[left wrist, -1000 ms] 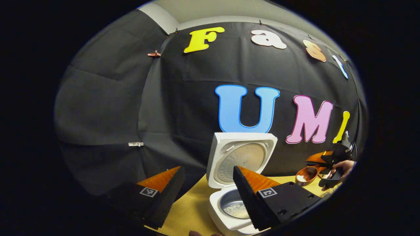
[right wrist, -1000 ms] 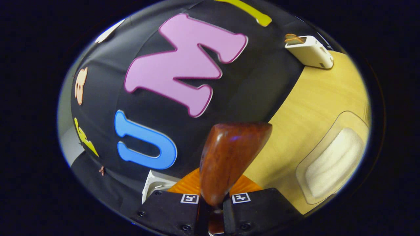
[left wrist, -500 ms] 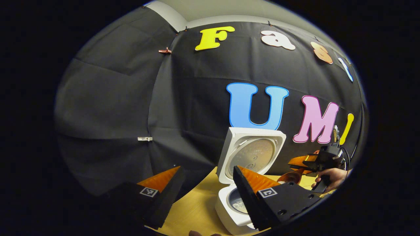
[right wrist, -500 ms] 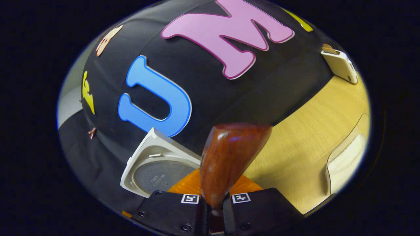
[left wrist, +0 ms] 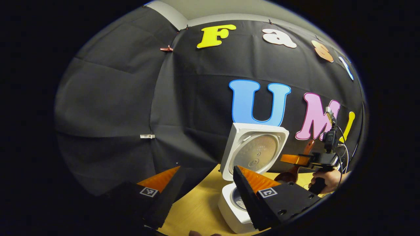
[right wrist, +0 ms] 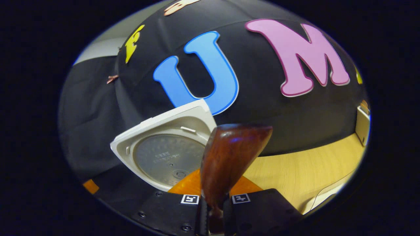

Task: Close the left gripper, press the button to open the rice cooker; take a wooden spoon from the chopstick holder with the right hand, scoop a spoonful of rice and pour it into the rice cooker, then put the wooden spoon back into the chopstick holder.

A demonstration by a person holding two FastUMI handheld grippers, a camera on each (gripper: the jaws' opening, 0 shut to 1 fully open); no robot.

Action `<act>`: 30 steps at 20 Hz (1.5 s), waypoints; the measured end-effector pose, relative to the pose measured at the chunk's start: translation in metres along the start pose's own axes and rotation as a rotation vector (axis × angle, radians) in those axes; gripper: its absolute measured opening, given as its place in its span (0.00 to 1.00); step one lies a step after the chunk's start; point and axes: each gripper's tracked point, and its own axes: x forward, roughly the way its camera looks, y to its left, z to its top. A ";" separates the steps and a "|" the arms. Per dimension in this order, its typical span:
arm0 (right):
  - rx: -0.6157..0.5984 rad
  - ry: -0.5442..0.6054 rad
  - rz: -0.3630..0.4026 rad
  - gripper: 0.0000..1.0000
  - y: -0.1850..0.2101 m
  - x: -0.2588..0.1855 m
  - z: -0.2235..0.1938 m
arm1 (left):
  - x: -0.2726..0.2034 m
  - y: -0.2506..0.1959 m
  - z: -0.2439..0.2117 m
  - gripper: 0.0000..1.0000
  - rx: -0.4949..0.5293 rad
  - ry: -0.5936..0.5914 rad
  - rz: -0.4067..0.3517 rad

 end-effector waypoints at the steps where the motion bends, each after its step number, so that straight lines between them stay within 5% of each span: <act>1: -0.058 0.005 0.013 0.21 0.006 0.002 -0.003 | -0.001 -0.002 0.000 0.95 0.001 0.002 -0.004; 20: -1.099 -0.140 0.335 0.21 0.126 -0.023 -0.037 | 0.000 -0.008 -0.013 0.95 -0.009 0.027 -0.026; 24: -1.065 -0.121 0.342 0.22 0.129 -0.024 -0.038 | -0.002 -0.008 -0.011 0.91 -0.004 0.020 -0.029; 30: -0.645 -0.018 0.254 0.21 0.098 -0.018 -0.018 | -0.009 -0.009 -0.008 0.95 -0.005 0.013 -0.021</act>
